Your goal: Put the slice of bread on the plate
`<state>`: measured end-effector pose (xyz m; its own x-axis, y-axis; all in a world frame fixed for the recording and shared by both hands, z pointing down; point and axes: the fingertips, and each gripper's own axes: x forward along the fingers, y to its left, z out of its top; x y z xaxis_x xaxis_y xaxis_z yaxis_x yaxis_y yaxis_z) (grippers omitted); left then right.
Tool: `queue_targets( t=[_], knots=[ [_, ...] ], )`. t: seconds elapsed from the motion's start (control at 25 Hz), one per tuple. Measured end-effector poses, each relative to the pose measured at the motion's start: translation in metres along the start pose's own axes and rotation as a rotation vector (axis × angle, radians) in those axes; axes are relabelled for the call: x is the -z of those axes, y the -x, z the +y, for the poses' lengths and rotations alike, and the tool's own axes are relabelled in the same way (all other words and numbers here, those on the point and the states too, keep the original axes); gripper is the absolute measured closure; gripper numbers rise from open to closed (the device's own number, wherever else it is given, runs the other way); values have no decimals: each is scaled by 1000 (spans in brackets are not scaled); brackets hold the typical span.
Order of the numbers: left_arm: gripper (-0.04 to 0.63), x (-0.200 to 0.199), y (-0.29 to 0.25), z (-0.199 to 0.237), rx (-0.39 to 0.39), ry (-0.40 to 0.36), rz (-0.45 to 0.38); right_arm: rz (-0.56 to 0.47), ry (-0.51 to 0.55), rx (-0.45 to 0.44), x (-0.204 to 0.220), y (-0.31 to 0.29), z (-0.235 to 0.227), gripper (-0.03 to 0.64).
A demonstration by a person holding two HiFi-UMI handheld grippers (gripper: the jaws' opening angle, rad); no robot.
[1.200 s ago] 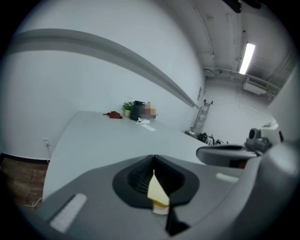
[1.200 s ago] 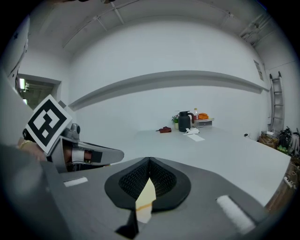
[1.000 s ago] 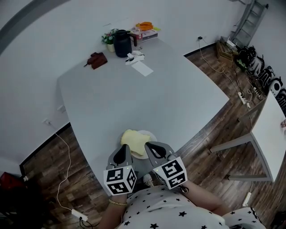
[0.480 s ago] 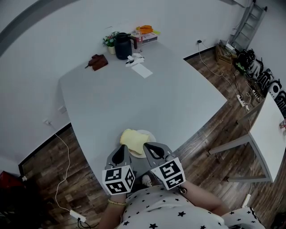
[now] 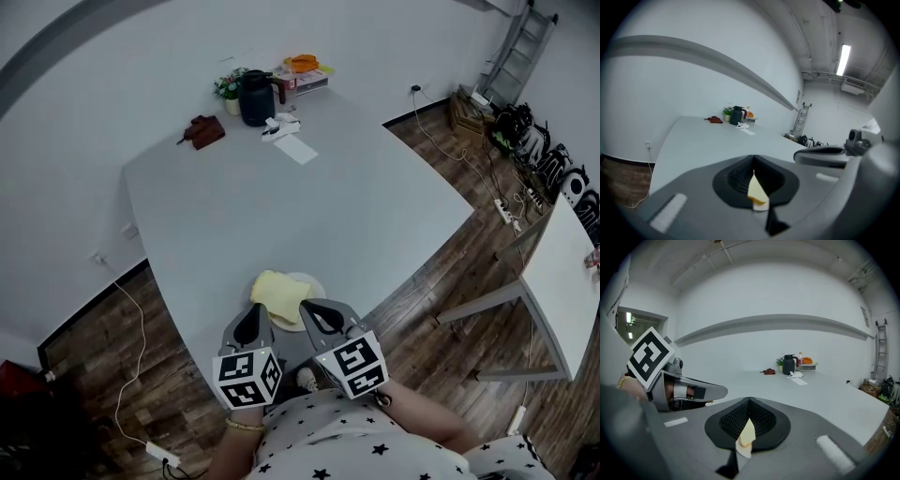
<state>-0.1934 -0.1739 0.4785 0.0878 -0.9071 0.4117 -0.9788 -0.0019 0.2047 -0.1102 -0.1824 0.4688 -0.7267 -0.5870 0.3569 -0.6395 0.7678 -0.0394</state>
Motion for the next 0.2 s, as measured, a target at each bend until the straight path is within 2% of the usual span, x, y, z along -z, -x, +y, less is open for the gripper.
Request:
queue_targets(
  t=[0.2],
  knots=[
    [588, 0, 0, -1, 1, -1, 0, -7, 2, 0, 1, 0, 0, 618]
  ],
)
